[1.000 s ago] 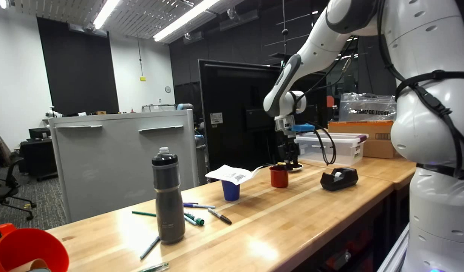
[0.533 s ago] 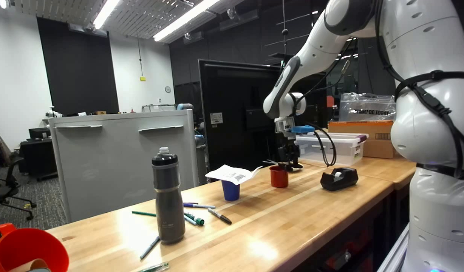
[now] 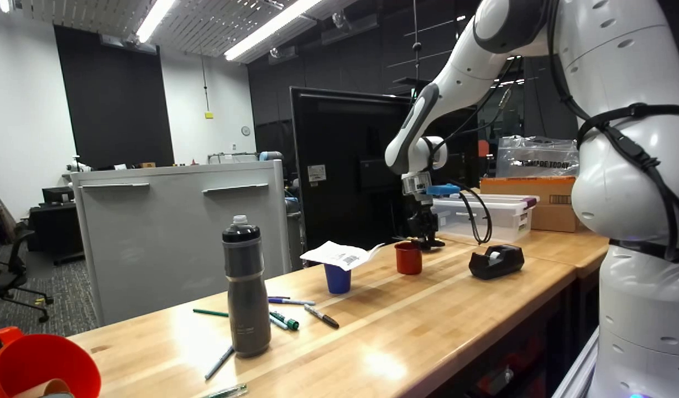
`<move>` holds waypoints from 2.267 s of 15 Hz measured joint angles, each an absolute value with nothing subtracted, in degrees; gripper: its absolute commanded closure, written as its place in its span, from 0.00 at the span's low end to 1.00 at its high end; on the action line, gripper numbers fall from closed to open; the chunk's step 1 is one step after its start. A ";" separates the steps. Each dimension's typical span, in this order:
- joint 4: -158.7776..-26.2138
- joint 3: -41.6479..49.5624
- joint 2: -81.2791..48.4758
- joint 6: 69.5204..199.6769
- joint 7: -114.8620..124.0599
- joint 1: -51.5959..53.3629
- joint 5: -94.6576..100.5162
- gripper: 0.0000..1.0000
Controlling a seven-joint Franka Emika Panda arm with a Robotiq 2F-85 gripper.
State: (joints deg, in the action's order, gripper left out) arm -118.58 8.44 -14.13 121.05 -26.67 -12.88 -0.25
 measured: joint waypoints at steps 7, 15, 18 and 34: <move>-118.41 8.48 -14.29 121.04 -26.78 -13.43 -0.30 0.38; -117.28 8.48 -15.53 120.80 -28.22 -13.85 -2.47 0.27; -116.69 8.48 -16.09 120.41 -28.68 -13.86 -2.74 0.34; -114.85 8.48 -16.97 118.87 -28.82 -14.07 -2.79 0.46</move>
